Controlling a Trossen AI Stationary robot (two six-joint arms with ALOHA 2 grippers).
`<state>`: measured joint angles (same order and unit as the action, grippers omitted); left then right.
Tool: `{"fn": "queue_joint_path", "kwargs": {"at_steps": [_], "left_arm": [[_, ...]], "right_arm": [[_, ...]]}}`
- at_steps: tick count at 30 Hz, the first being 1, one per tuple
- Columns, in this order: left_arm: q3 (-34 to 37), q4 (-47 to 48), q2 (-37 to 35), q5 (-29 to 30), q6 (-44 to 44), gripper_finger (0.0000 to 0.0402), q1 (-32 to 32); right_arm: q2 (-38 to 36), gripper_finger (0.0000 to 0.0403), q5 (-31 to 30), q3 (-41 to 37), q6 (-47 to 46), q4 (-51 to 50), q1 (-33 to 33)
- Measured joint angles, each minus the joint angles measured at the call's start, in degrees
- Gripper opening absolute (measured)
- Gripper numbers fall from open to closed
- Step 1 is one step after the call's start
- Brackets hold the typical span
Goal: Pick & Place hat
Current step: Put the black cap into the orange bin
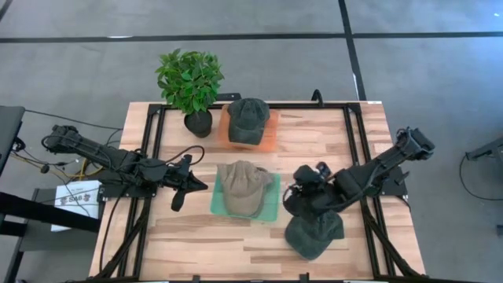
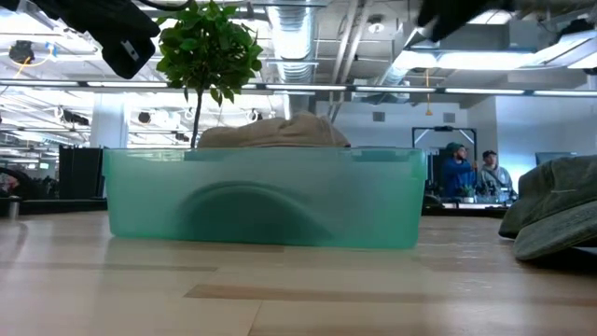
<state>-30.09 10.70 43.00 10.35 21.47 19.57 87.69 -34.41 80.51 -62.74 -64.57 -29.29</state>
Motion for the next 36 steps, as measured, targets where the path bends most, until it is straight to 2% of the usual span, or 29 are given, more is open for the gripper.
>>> {"fn": "queue_joint_path", "kwargs": {"at_steps": [8,12,19,26,30,32,36], "left_arm": [[0.00,-0.02,0.00,0.11,0.00,0.0000,0.00],[0.00,-0.04,0.00,0.31,0.00,0.0000,0.00],[0.00,-0.04,0.00,0.33,0.02,0.0000,0.00],[0.00,-0.03,0.00,0.47,0.02,0.0000,0.00],[0.00,-0.02,0.00,0.46,0.00,0.0000,0.00],[0.00,-0.02,-0.02,0.48,0.00,0.0000,0.00],[0.00,0.00,0.00,0.48,0.00,0.0000,0.00]], "right_arm": [[-0.45,0.0055,0.61,0.00,-17.17,-7.94,-4.39],[-0.34,0.0007,4.32,0.00,-22.73,-10.87,-5.79],[-0.34,0.0014,11.74,-0.35,-37.30,-15.15,-10.47],[-0.30,0.0016,20.85,-3.68,-57.25,-15.23,-18.44],[-0.30,0.0044,24.54,-6.66,-65.40,-14.18,-22.74],[-0.30,0.0062,26.74,-8.42,-66.74,-12.24,-23.69],[-0.25,0.0101,27.41,-12.69,-67.80,-7.91,-23.53]]}}
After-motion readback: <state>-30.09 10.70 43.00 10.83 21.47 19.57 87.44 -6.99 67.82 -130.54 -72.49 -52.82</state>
